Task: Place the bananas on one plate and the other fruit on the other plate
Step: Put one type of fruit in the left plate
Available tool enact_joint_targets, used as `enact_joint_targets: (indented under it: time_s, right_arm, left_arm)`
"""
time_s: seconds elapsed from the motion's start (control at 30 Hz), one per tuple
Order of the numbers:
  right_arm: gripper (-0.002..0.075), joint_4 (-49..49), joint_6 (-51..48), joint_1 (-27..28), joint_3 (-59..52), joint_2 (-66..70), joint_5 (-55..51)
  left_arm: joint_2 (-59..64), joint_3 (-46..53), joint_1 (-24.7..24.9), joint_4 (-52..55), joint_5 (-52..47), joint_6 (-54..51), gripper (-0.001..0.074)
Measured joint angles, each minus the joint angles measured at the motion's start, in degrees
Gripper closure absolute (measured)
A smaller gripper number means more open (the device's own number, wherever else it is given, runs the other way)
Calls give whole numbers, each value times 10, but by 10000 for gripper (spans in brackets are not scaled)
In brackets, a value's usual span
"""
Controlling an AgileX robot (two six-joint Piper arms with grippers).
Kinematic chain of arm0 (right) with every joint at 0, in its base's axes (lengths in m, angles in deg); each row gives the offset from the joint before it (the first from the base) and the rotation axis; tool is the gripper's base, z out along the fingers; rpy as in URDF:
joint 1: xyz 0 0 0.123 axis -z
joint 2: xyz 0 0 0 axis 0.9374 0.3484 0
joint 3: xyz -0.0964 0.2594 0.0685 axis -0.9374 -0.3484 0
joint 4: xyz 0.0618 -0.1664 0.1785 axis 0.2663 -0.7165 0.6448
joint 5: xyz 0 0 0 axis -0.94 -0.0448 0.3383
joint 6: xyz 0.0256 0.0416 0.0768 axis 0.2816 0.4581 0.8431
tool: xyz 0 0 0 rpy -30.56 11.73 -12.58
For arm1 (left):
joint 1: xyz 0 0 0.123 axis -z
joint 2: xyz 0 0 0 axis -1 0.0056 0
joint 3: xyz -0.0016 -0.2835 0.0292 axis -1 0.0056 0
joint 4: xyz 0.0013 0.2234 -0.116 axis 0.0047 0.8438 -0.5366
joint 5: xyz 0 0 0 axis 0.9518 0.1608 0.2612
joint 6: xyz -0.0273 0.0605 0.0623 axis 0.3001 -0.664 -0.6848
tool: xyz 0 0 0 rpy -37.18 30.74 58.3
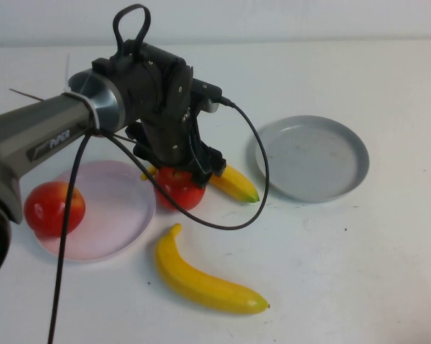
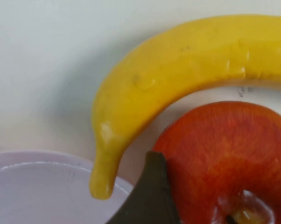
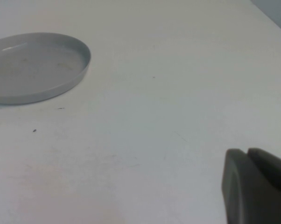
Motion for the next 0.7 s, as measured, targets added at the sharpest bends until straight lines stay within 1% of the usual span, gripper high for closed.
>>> enact_joint_targets:
  time_s: [0.17,0.3,0.37,0.47,0.53,0.63,0.7]
  right_arm:
    - [742,0,0,0,0,0,0]
    - [741,0,0,0,0,0,0]
    - [741,0,0,0,0,0,0]
    - [741,0,0,0,0,0,0]
    - [741,0,0,0,0,0,0]
    - [741,0,0,0,0,0,1]
    - [741,0,0,0,0,0,1]
  left_arm:
    - [-21,1,0,0,-10,-7,153]
    - [-70,1,-2,10,-30,-13,153]
    - [-86,1,-12,10,-50,-17,153]
    - [-89,4,-41,16,-80,-20,153]
    - [-85,18,-59,22,-87,-20,153]
    - [-80,40,-75,25,-84,-20,153]
    - [-80,56,-80,25,-76,-20,135]
